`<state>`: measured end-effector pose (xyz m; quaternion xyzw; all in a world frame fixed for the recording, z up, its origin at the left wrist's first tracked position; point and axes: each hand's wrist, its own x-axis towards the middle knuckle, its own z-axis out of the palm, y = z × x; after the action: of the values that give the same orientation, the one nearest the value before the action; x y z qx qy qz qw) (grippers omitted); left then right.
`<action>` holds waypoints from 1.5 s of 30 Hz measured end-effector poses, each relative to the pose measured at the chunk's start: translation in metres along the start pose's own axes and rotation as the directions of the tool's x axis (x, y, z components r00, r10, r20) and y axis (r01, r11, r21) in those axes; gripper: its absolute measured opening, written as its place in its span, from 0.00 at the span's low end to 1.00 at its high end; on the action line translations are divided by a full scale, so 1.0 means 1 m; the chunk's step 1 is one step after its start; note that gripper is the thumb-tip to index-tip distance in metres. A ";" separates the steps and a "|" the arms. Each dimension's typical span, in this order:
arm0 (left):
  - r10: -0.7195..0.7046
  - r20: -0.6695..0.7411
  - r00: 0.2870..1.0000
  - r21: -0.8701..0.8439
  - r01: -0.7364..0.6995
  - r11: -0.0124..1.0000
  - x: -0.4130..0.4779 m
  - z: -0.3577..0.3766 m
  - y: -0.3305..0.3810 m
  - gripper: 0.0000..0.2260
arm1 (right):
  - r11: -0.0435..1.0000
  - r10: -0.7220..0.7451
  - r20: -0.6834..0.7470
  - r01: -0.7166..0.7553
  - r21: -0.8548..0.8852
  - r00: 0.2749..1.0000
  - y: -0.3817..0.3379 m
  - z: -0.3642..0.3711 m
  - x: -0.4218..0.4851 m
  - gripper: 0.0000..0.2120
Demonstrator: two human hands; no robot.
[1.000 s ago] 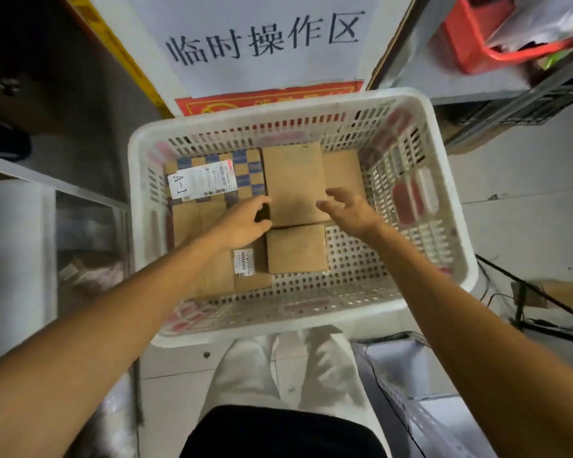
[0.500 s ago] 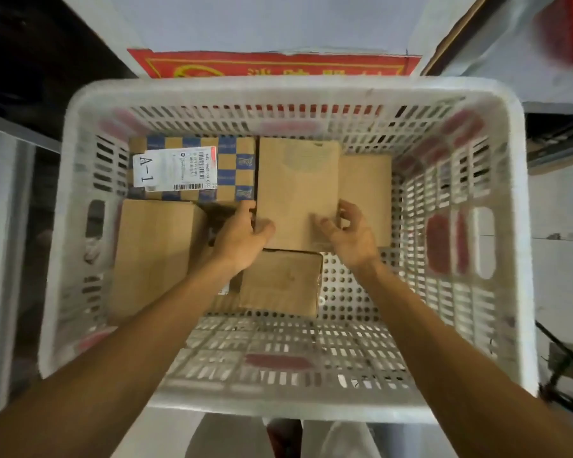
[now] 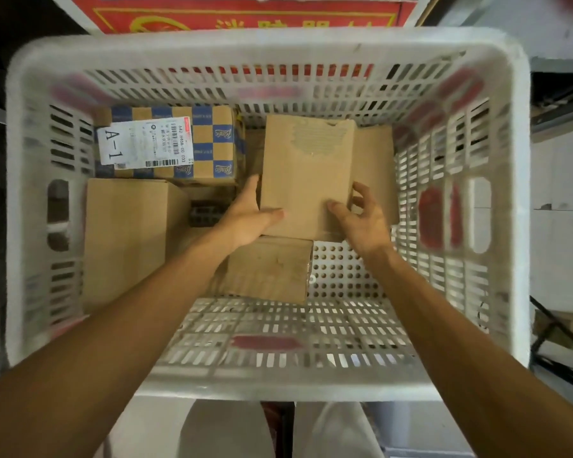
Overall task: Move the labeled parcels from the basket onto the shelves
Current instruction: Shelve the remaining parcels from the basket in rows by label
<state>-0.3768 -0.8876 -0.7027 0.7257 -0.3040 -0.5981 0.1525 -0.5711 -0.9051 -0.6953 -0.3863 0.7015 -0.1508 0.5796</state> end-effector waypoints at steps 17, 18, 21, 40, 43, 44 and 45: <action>0.129 0.066 0.989 0.004 -0.130 0.992 -0.071 -0.044 0.033 0.46 | 0.974 -0.029 0.067 0.013 0.227 0.997 -0.046 -0.024 -0.084 0.25; 0.133 0.086 0.987 0.008 -0.134 0.991 -0.080 -0.053 0.037 0.46 | 0.973 -0.039 0.078 0.020 0.228 0.996 -0.053 -0.024 -0.093 0.25; 0.185 0.112 0.976 0.008 -0.187 0.982 -0.105 -0.080 0.046 0.32 | 0.972 -0.084 0.099 0.060 0.228 0.992 -0.075 -0.018 -0.120 0.25; 0.469 -0.309 0.827 -0.310 -0.554 0.773 -0.285 -0.281 0.065 0.24 | 0.801 -0.599 0.291 0.567 0.192 0.746 -0.275 0.092 -0.260 0.23; 0.475 -0.441 0.762 -0.280 -0.619 0.733 -0.319 -0.315 0.061 0.38 | 0.724 -0.686 0.347 0.649 0.235 0.639 -0.310 0.115 -0.276 0.22; 0.473 -0.472 0.744 -0.273 -0.634 0.724 -0.332 -0.325 0.059 0.43 | 0.696 -0.712 0.366 0.673 0.251 0.600 -0.320 0.122 -0.283 0.22; 0.468 -0.504 0.726 -0.268 -0.646 0.714 -0.346 -0.332 0.059 0.45 | 0.666 -0.737 0.384 0.695 0.270 0.557 -0.331 0.129 -0.291 0.21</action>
<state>-0.1076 -0.7644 -0.3204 0.6505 -0.3367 -0.4109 0.5428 -0.3207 -0.8833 -0.3114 -0.6359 0.3166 -0.3072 0.6332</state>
